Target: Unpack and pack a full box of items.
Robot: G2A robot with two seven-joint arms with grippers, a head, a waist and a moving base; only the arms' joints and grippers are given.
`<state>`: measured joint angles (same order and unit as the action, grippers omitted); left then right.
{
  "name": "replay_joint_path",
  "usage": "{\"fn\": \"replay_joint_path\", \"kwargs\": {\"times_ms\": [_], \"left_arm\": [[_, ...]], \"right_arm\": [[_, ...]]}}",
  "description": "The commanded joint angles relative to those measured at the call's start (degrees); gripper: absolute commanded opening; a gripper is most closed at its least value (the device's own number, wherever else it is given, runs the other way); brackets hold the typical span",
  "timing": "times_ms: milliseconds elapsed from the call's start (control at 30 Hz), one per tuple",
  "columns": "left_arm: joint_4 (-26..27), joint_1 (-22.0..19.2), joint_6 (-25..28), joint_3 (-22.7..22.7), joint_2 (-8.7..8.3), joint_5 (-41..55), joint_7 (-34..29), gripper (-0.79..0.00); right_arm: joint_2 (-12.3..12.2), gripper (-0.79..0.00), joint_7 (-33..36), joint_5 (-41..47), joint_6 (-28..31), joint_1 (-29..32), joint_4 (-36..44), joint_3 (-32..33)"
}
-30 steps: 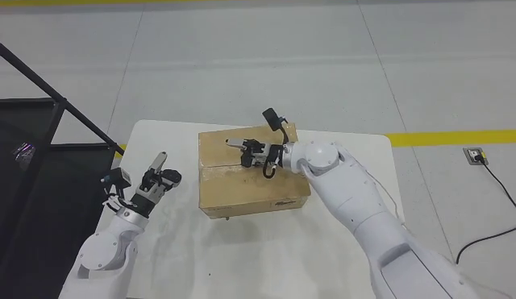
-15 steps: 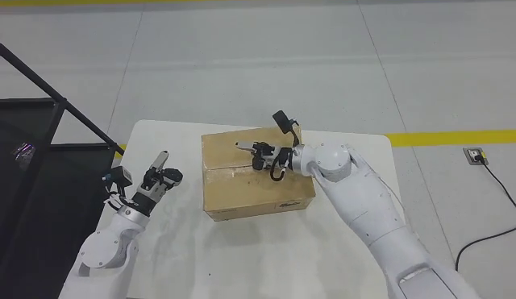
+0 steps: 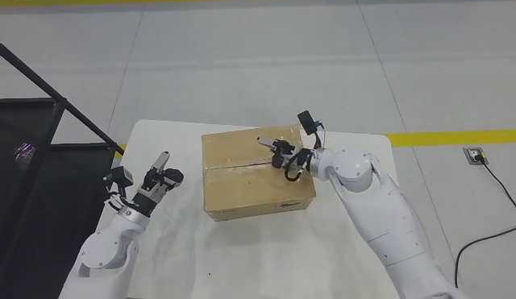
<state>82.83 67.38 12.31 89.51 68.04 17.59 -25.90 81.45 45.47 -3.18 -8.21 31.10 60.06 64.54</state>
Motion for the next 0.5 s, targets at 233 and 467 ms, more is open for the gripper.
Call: {"fn": "replay_joint_path", "kwargs": {"times_ms": [233,467], "left_arm": [[0.1,0.5,0.4,0.7,-0.15,0.3,-0.2,0.0],[0.2,0.6,0.6,0.8,-0.2,0.6,-0.2,0.0]], "right_arm": [[-1.0,0.0,0.6,0.0,-1.1,0.9,0.5,2.5],[-1.8,0.0,-0.3,-0.1,-1.6,2.9,3.6,4.5]]}}
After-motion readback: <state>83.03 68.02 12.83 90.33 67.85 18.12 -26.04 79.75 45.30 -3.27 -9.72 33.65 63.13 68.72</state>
